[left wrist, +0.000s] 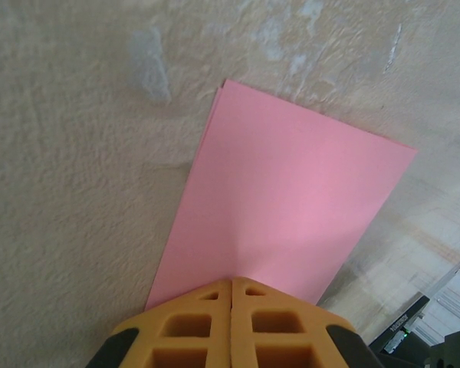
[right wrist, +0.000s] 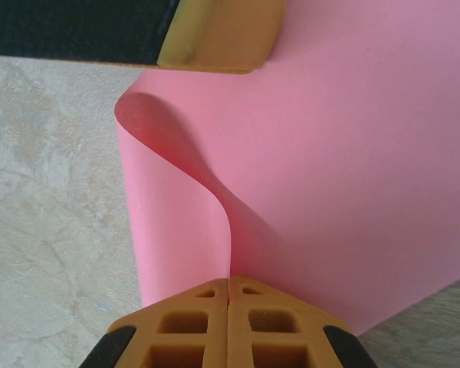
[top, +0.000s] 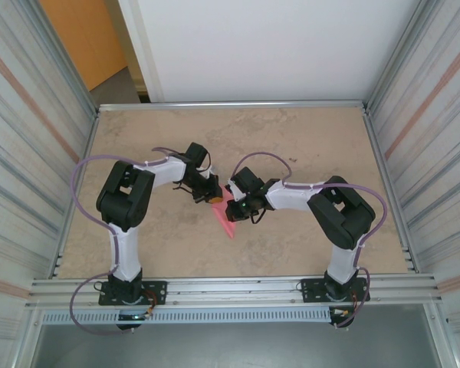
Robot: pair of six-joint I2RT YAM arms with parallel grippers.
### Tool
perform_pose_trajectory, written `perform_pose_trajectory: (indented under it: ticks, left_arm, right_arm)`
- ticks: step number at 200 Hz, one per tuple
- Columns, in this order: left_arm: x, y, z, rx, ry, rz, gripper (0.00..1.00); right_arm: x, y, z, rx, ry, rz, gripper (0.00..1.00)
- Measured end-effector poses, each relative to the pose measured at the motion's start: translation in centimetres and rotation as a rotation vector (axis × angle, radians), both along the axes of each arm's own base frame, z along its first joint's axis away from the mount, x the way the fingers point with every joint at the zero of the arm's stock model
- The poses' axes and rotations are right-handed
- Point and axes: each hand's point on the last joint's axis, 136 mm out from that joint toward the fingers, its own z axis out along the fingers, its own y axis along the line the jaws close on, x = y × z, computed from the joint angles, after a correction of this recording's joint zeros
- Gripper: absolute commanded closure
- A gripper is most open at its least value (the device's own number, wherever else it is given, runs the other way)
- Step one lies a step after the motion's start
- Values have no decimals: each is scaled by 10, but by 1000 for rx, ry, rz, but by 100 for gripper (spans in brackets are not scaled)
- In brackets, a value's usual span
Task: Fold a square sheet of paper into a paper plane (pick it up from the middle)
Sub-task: Third fold the triangle at the center of the table.
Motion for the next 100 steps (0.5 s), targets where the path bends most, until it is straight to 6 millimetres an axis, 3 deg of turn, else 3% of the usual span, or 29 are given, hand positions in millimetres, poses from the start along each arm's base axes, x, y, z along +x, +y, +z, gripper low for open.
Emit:
perform_pose_trajectory:
  ticks: [100]
  left_arm:
    - [0,0,1,6,3,-17,93]
  right_arm:
    - [0,-1,-1,-3,3,-1,100]
